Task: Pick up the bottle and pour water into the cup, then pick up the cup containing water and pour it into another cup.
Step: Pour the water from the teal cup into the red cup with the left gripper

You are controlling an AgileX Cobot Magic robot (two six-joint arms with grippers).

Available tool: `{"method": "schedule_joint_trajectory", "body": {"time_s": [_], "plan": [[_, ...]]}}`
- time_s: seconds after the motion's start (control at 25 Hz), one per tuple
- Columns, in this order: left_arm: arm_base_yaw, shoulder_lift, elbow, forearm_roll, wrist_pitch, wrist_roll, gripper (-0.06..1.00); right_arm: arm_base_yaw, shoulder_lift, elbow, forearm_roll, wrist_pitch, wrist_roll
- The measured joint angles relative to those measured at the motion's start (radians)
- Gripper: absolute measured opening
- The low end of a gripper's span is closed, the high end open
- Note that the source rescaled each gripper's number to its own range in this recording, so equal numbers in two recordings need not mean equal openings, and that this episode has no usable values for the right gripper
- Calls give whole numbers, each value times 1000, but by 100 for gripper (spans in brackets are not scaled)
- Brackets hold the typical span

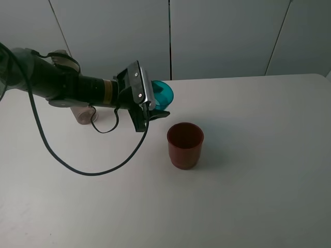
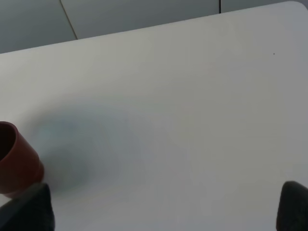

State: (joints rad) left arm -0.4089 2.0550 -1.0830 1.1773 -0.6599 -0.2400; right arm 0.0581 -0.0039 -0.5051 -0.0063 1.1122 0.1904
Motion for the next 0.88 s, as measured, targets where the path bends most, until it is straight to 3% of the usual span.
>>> {"method": "schedule_joint_trajectory", "body": {"time_s": [0.36,0.88], "plan": [[-81,-63,2,34,129,79,10,0,0,0,0,0,0],[-151,-69,2,91,181,154,10,0,0,0,0,0,0]]}}
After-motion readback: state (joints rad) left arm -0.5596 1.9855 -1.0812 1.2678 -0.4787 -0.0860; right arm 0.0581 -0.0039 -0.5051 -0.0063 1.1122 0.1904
